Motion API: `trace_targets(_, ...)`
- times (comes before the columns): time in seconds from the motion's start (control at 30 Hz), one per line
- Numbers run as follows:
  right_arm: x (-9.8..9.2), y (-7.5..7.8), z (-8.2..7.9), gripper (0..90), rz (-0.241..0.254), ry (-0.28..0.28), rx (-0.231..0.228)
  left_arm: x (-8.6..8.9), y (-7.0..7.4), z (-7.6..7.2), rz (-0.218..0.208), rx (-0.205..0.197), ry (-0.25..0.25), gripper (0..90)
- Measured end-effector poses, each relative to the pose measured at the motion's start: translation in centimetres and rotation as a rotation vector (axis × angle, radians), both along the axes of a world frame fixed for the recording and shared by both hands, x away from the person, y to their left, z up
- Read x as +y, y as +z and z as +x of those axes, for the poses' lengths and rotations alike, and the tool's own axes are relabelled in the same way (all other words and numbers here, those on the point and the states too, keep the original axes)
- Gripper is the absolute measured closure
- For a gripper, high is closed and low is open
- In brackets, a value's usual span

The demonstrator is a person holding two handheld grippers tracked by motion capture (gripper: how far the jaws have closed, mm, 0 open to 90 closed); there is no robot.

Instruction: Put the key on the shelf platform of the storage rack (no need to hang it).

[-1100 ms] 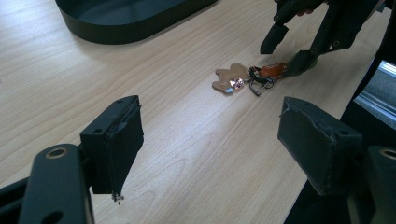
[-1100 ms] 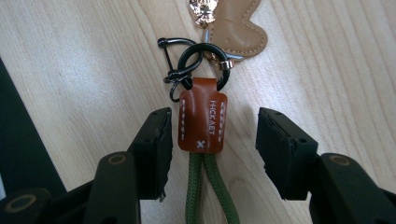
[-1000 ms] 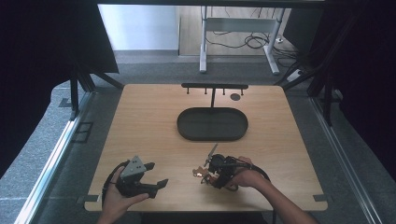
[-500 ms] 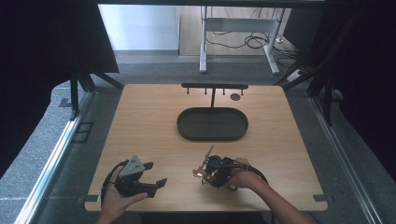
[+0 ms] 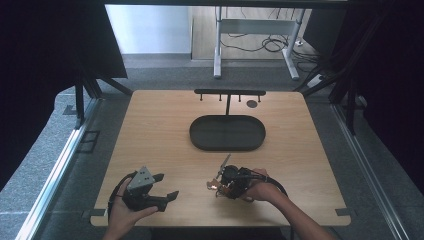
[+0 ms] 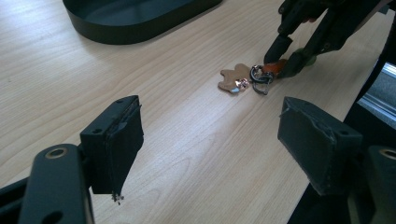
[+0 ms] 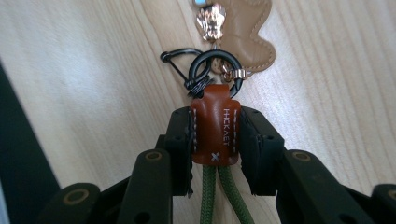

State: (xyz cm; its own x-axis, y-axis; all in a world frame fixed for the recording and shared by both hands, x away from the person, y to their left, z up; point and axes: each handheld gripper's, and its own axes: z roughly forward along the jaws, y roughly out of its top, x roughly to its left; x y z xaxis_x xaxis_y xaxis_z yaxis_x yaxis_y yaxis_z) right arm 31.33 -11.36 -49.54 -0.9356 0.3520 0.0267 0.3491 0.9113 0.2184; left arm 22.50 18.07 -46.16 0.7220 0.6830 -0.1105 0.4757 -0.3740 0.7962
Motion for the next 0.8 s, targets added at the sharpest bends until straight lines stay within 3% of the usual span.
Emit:
trace_targets(0.5,-1.3,3.8,0.0,66.7,0.088,-0.012,-0.040,-0.1,0.1,-0.1,-0.004,-0.004,-0.001,22.3)
trace_targets(0.8,-1.5,5.1,0.2,66.7,0.104,-0.008,-0.057,-0.1,0.2,-0.1,-0.006,-0.005,-0.001,22.3)
